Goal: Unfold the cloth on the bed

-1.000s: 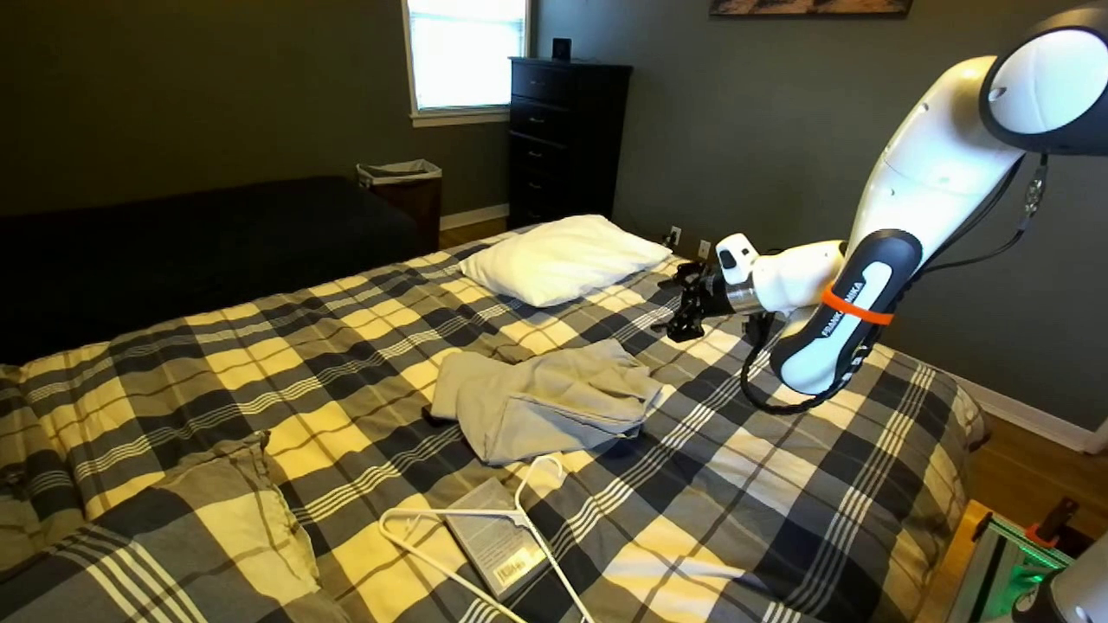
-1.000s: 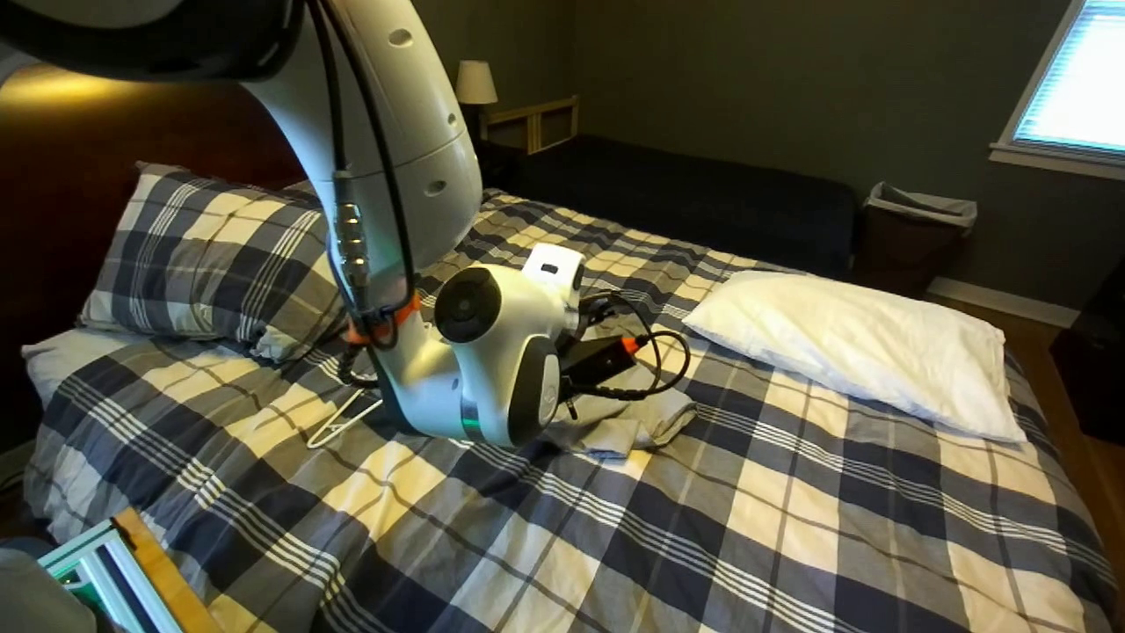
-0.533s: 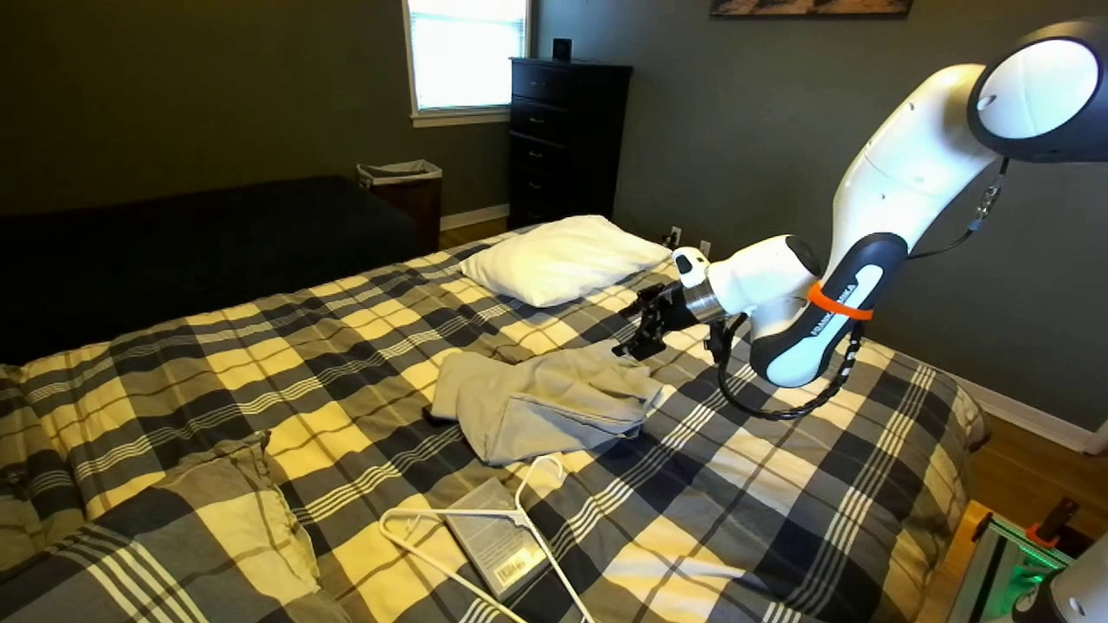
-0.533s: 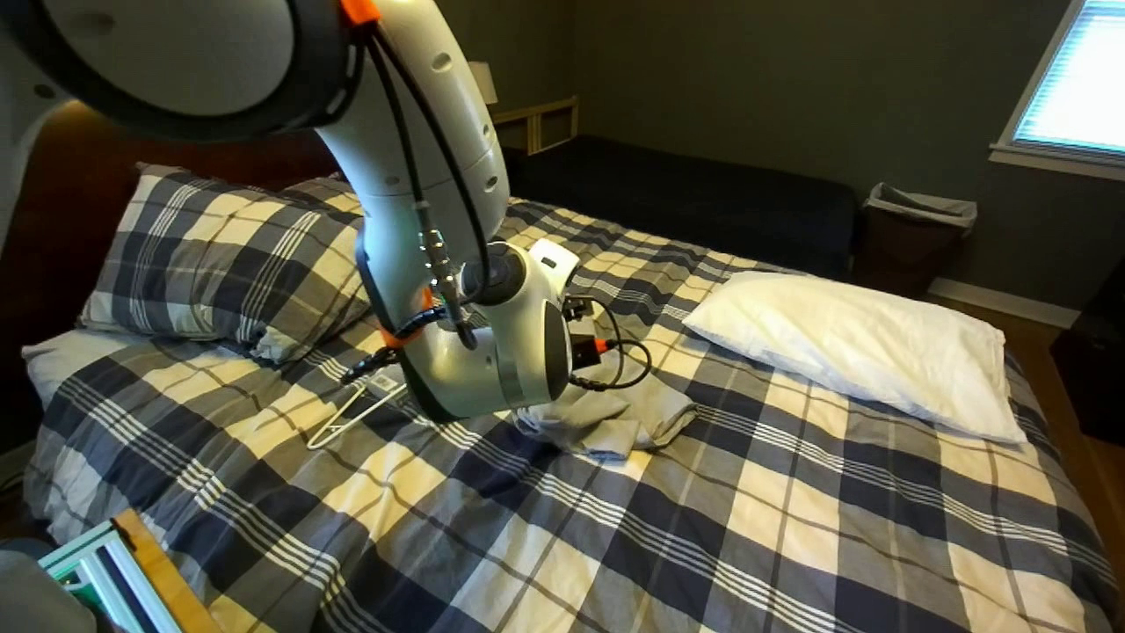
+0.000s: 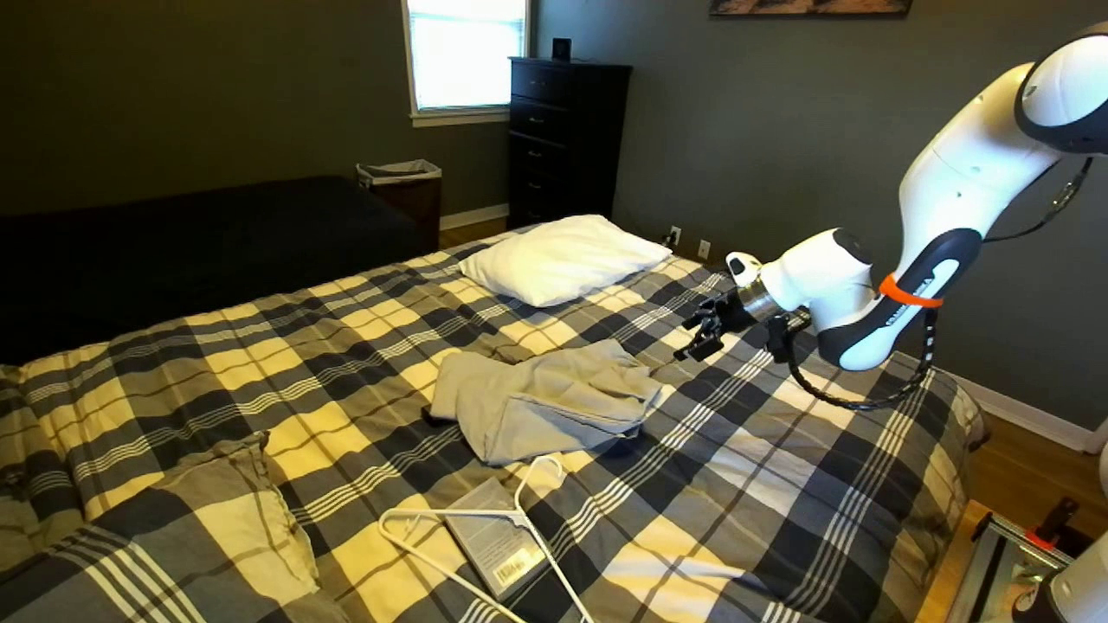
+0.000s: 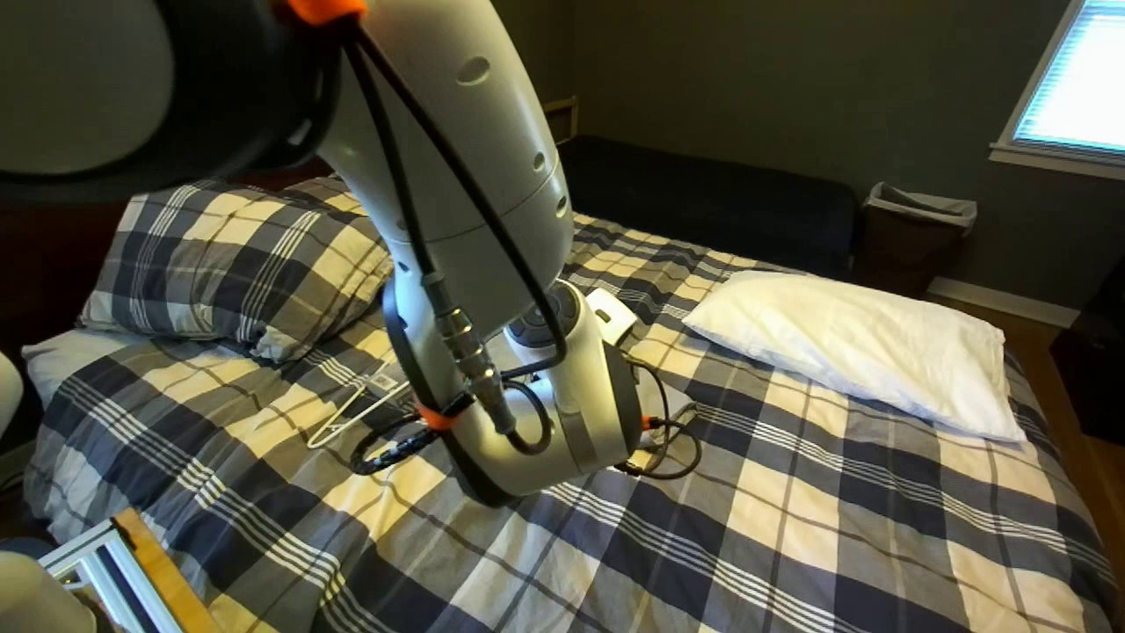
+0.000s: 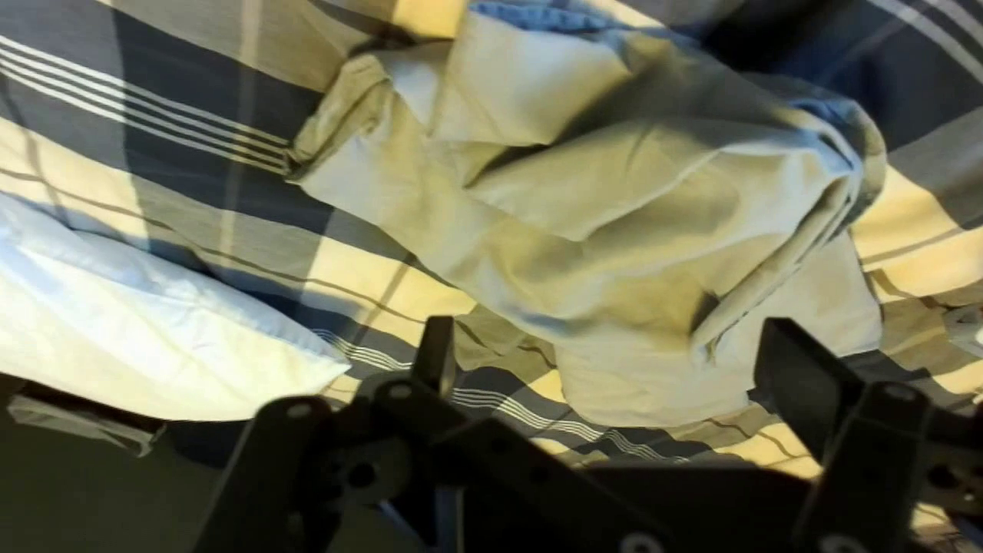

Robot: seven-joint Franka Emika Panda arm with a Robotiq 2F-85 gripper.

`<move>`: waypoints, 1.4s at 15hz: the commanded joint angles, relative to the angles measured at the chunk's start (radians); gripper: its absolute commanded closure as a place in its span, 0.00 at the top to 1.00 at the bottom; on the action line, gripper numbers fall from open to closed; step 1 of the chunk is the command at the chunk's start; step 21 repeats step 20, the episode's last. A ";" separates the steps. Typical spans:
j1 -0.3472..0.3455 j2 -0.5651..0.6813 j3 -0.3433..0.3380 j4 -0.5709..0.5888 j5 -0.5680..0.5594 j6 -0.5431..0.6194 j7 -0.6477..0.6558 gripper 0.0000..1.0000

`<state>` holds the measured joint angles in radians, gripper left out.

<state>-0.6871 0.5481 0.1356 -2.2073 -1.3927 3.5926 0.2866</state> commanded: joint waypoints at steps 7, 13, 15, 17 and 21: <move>-0.022 -0.057 0.046 -0.079 -0.196 -0.129 0.422 1.00; 0.044 -0.143 -0.022 -0.163 -0.302 -0.129 0.837 1.00; 0.078 -0.150 -0.065 -0.156 -0.360 -0.106 0.970 1.00; 0.122 -0.169 -0.122 -0.141 -0.439 -0.074 1.104 1.00; 0.100 -0.152 -0.100 -0.128 -0.419 -0.070 1.050 1.00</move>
